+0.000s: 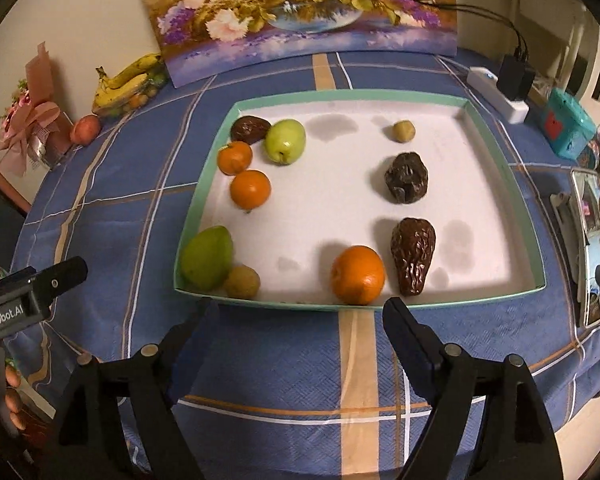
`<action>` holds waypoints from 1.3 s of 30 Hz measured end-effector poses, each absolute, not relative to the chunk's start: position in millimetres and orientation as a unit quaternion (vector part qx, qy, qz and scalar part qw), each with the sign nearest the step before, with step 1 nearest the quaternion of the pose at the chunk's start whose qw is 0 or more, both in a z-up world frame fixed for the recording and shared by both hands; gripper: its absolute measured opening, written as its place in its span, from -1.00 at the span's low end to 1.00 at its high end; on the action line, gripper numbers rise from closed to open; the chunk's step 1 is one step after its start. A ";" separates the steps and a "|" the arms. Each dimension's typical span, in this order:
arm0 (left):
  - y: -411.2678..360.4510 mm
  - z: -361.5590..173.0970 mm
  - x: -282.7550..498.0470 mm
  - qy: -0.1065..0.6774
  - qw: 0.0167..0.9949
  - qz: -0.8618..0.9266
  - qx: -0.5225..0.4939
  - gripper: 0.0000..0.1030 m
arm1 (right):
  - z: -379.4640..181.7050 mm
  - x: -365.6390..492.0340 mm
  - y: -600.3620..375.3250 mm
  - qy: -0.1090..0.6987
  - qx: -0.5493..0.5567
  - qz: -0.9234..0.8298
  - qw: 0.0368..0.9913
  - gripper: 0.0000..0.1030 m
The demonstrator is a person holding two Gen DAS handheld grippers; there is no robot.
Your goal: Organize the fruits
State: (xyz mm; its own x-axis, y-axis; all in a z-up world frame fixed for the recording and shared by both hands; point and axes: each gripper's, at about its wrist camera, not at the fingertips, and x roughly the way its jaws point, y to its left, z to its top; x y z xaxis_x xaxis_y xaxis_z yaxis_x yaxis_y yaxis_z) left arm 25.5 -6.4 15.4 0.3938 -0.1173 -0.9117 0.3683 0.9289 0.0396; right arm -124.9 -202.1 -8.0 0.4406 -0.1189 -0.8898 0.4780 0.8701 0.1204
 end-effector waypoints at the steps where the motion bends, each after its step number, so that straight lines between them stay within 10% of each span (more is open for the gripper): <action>1: -6.6 16.1 25.8 0.529 0.827 -0.145 0.121 1.00 | -7.7 -124.3 -201.2 0.497 0.178 -0.180 0.830 0.65; 39: -13.0 6.0 24.5 0.544 0.813 -0.124 0.167 1.00 | -7.4 -123.0 -194.3 0.497 0.168 -0.183 0.831 0.65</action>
